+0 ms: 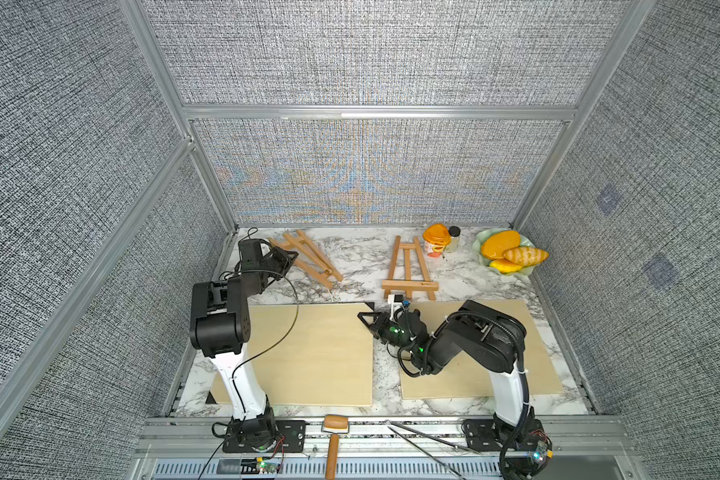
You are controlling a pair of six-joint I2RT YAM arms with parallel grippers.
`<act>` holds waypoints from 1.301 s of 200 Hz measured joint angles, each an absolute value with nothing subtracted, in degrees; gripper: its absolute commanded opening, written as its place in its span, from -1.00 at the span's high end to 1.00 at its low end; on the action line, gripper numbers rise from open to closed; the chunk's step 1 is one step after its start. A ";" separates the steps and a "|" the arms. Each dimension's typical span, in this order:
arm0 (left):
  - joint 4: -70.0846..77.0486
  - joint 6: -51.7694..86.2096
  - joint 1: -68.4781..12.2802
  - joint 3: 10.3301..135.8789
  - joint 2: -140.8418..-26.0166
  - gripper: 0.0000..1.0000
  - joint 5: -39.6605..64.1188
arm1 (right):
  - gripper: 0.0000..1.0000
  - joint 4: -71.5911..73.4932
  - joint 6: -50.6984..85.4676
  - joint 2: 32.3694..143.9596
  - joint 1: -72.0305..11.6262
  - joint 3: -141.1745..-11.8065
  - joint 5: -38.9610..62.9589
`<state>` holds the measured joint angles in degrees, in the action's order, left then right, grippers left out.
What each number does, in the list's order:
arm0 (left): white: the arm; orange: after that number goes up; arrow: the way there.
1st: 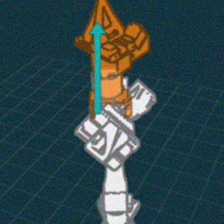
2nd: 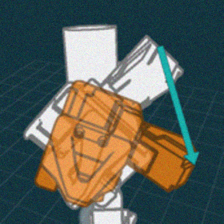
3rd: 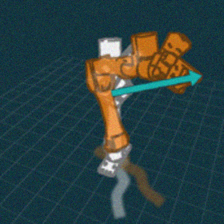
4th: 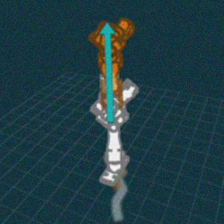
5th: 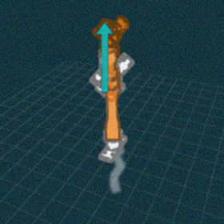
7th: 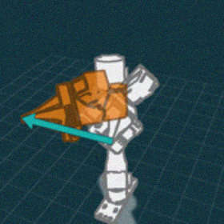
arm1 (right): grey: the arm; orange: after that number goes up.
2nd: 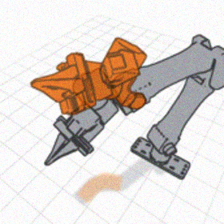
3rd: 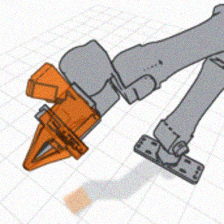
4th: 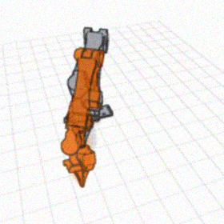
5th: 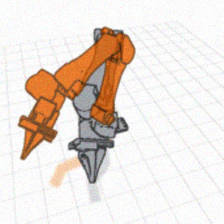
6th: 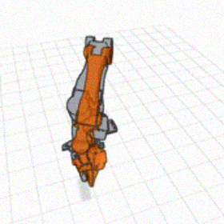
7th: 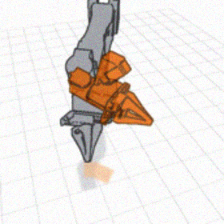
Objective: Disassemble the easel
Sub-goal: Pick up the easel at the center of the board, then place the drawing board at the center of the board.
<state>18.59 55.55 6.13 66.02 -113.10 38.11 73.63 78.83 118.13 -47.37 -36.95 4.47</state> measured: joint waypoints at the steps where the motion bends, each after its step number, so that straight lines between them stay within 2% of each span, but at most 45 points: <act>1: 18.52 55.57 6.15 66.02 -113.08 1.00 38.15 | 1.00 73.58 78.83 118.13 -47.35 -37.04 4.45; 27: 18.33 55.53 6.79 66.46 -111.50 1.00 40.21 | 1.00 70.35 78.35 118.10 -47.13 -40.18 2.94; 69: 18.33 55.90 7.51 66.63 -109.06 1.00 43.53 | 0.67 67.31 77.08 118.69 -47.03 -42.83 1.69; 107: 18.57 56.36 7.53 66.63 -105.43 1.00 45.78 | 0.33 59.96 71.33 118.98 -46.85 -42.76 -1.78; 129: 18.33 56.38 7.53 66.57 -103.13 1.00 46.94 | 0.20 56.53 67.94 117.56 -46.85 -42.96 -3.36; 169: 16.43 55.22 7.60 66.37 -98.91 1.00 48.66 | -0.06 41.15 60.34 111.07 -47.05 -46.17 -5.65; 216: 12.03 54.54 8.03 65.63 -95.02 1.00 51.55 | -0.16 23.09 44.29 99.46 -50.13 -51.94 -11.84; 260: 4.36 54.68 8.16 65.21 -90.32 1.00 53.84 | -0.23 20.51 26.04 90.32 -51.03 -47.81 -15.49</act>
<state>4.36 54.68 8.16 65.21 -90.32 53.84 20.51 26.04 90.32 -51.03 -47.81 -15.49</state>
